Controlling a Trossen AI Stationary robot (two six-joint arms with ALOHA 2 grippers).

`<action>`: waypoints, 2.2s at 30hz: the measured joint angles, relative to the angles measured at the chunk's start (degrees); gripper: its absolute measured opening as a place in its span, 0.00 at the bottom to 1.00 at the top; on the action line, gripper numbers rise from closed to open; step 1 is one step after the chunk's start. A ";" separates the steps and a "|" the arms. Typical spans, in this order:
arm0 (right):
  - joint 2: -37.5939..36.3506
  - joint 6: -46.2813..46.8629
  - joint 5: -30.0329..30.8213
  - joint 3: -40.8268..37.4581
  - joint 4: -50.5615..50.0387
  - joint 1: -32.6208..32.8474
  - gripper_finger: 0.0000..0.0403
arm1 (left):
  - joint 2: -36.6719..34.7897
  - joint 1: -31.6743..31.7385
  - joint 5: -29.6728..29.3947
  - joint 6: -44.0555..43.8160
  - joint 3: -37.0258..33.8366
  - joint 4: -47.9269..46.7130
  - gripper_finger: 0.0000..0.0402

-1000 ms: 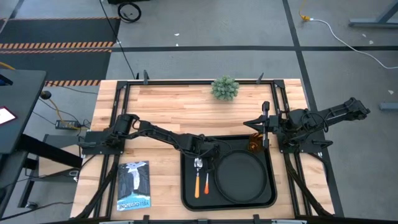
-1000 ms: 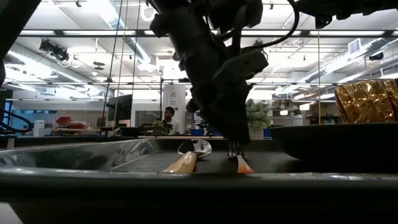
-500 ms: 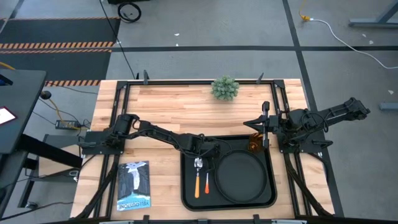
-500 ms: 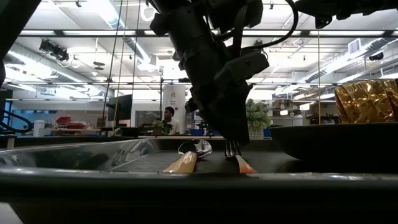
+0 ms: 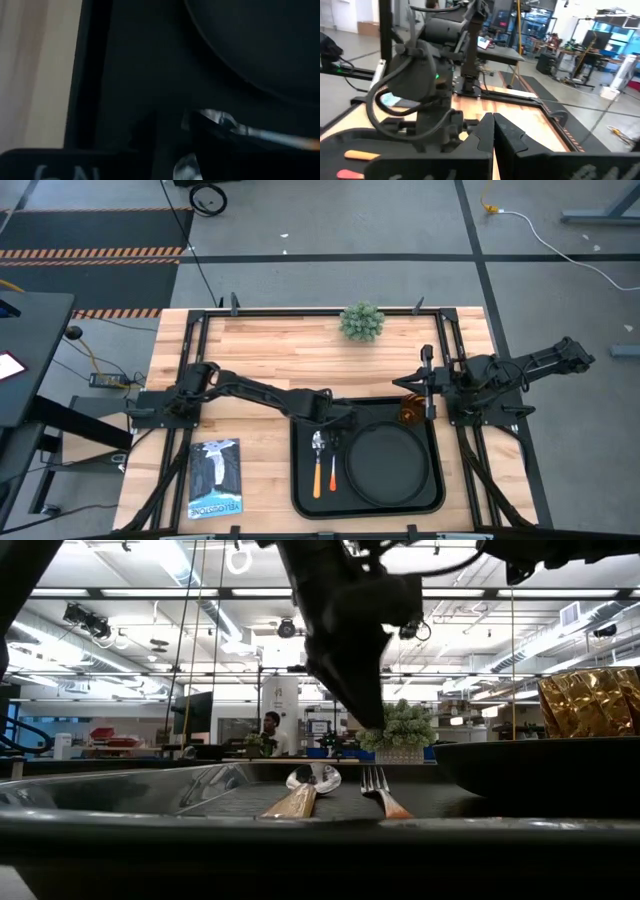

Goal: Pick and place plate/cup/fork/spoon on tray
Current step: Return to Home Position

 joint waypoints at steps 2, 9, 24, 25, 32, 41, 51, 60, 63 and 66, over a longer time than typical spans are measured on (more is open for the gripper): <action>-1.02 0.04 -0.31 0.00 -0.51 0.00 0.02 | -1.14 -0.04 0.07 1.77 0.00 -2.18 0.31; -6.06 -0.27 -0.13 0.02 -5.76 0.00 0.02 | -7.12 -0.02 -2.95 9.92 0.00 -7.45 0.31; -14.18 6.71 -2.22 -0.03 -13.12 0.00 0.02 | -10.95 4.39 -30.01 32.82 -0.06 -13.63 0.31; -14.46 7.81 -2.25 -0.29 -12.92 0.00 0.02 | -11.01 4.74 -31.88 33.05 -0.07 -14.92 0.31; -17.08 9.00 -0.41 -9.20 -1.36 0.00 0.02 | -11.72 6.61 -27.96 33.04 -0.12 -20.07 0.31; -21.08 10.38 0.52 -14.59 2.65 0.00 0.02 | -15.63 5.25 -21.89 27.82 -0.16 -28.15 0.31; -24.08 13.79 -0.03 -20.97 7.27 -0.02 0.02 | -19.73 3.75 -19.73 21.57 -0.17 -31.57 0.31; -26.60 15.73 -0.09 -24.84 11.83 -0.02 0.02 | -26.71 0.33 -17.58 19.27 -8.52 -27.50 0.31; -26.44 17.33 -0.09 -24.83 12.01 -0.02 0.02 | -30.76 -0.80 -17.64 17.69 -13.29 -24.44 0.31; -26.44 17.34 0.22 -24.83 11.97 -0.02 0.02 | -34.90 -1.83 -17.68 16.47 -18.19 -18.52 0.31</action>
